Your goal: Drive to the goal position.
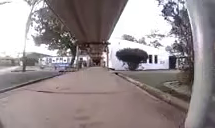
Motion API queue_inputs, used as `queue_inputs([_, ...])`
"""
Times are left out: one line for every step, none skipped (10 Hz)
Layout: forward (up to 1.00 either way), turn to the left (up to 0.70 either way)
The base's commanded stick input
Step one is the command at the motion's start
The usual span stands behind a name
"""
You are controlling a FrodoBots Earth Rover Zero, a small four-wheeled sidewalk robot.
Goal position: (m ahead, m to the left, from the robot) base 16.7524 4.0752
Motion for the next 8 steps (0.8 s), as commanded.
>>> queue_inputs([0.7, 0.0])
queue_inputs([0.7, 0.0])
queue_inputs([0.7, 0.0])
queue_inputs([0.7, 0.0])
queue_inputs([0.7, 0.0])
queue_inputs([0.7, 0.0])
queue_inputs([0.7, 0.0])
queue_inputs([0.7, 0.0])
